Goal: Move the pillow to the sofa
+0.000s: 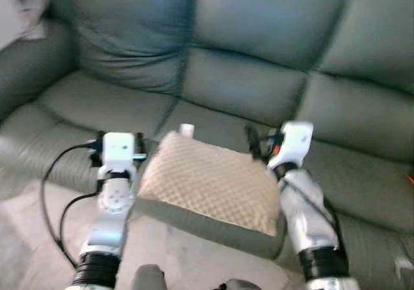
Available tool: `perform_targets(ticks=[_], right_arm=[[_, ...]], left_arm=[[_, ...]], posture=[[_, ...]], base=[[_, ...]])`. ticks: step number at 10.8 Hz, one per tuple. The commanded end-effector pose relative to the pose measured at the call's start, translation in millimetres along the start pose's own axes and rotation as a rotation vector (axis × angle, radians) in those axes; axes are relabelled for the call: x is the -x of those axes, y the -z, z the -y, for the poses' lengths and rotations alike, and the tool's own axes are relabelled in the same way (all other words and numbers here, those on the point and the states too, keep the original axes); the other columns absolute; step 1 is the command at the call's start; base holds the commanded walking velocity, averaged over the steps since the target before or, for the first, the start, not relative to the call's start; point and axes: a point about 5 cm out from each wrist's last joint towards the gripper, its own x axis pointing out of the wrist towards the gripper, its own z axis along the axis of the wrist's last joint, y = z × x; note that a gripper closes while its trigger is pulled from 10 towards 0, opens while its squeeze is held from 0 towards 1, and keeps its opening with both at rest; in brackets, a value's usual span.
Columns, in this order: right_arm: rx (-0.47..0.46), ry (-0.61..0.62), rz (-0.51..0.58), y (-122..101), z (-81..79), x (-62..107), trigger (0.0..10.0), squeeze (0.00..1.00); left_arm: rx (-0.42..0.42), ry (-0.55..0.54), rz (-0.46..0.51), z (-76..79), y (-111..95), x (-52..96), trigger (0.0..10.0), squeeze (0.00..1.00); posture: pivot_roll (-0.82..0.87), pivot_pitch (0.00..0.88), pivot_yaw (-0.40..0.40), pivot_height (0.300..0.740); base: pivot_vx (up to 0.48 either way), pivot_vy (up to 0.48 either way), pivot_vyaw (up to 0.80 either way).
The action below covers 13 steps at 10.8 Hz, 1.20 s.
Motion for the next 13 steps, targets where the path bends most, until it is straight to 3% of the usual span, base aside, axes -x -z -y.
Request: perform_targets(ticks=[1,3,5,7,10,13], right_arm=[[0.015,-0.003,-0.012,6.2,-1.4,3.5,10.0,0.00],[0.001,0.065,-0.034,12.4,5.5,15.8,10.0,0.00],[0.045,0.053,-0.050,19.8,10.3,36.4,10.0,0.00],[0.044,0.033,-0.061,20.9,8.8,33.4,10.0,0.00],[0.050,0.016,-0.050,16.4,8.2,24.8,10.0,0.00],[0.058,0.036,-0.035,11.4,15.4,16.6,10.0,0.00]], left_arm=[[-0.016,0.011,-0.013,1.3,6.6,4.5,10.0,0.00],[-0.028,0.072,0.009,8.7,7.3,15.9,10.0,0.00],[-0.019,0.066,0.000,6.4,12.9,35.9,10.0,0.00],[-0.010,0.118,-0.025,15.4,17.7,44.1,10.0,0.00],[0.080,0.164,-0.043,26.2,12.6,39.3,10.0,0.00],[0.048,0.183,0.004,28.0,5.6,36.6,10.0,0.00]], posture=[[0.03,0.000,-0.071,0.740],[0.04,0.000,-0.075,0.740],[0.06,0.000,-0.076,0.740],[0.06,0.000,-0.077,0.740],[0.05,0.000,-0.079,0.740],[0.06,0.000,-0.076,0.740]], base=[[0.000,0.000,0.00],[0.000,0.000,0.00],[0.000,0.000,0.65],[0.000,0.000,0.68],[0.000,0.000,0.68],[0.000,0.000,0.69]])
